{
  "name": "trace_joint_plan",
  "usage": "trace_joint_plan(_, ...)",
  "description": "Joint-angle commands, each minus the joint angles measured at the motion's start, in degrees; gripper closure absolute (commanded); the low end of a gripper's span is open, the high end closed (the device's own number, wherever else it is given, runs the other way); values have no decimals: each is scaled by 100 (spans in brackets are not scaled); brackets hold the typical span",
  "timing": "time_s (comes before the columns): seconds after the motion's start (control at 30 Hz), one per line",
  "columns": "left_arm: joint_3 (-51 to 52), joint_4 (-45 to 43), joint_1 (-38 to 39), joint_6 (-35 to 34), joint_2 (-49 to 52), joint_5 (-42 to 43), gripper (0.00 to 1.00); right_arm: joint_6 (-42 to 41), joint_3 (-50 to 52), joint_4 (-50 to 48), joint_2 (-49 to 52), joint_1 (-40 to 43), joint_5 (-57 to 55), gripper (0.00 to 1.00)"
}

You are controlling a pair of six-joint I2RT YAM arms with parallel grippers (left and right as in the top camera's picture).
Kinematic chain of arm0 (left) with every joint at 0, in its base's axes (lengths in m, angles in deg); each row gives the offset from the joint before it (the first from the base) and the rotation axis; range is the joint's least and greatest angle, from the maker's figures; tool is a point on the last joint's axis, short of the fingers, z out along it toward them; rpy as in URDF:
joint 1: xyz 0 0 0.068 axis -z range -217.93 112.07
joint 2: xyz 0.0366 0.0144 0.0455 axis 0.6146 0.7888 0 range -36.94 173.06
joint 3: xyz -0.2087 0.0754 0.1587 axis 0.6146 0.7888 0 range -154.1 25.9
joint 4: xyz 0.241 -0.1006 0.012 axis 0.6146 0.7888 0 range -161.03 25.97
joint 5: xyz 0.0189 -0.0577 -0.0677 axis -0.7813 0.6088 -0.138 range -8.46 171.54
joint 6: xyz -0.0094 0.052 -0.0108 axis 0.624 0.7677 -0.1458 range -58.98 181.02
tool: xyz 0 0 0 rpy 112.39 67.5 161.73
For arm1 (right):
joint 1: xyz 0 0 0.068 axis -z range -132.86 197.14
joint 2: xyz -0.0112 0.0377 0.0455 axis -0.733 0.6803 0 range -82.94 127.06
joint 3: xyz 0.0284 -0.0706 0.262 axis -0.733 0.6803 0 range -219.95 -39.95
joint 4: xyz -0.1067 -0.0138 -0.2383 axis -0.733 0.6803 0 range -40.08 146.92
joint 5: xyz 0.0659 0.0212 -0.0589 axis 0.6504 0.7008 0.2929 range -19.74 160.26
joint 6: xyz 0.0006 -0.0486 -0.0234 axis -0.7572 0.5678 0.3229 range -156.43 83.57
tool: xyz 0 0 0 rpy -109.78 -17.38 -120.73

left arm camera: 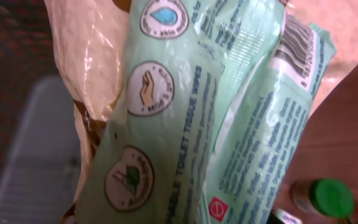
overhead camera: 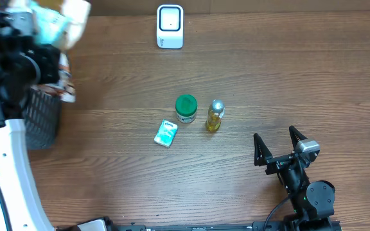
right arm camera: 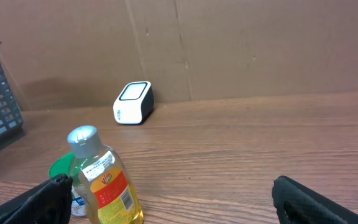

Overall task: Scan the item barcode
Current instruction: 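Lift the wipes pack out and carry it toward the green jar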

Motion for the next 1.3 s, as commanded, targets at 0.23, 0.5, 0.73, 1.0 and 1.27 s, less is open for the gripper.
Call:
trace_joint_plan(0.23, 1038, -2, 1084, -459, -66, 24, 75, 20, 59, -15, -68, 17, -52, 0)
trace_joint_plan(0.5, 2616, -962, 1602, -1093, -66, -92, 76, 20, 59, -15, -68, 15, -52, 0)
trace_joint_plan(0.73, 3823, -2155, 1954, -1558, -66, -562, 76, 20, 61, -15, -68, 17, -52, 0)
trace_joint_plan(1.0, 4776, -3285, 2284, -1821, -66, -577, 76, 20, 61, -15, -68, 17, -52, 0)
trace_joint_plan(1.27, 5549, -4295, 2594, -2238, -52, -564, 75, 20, 61, -17, -68, 17, -52, 0)
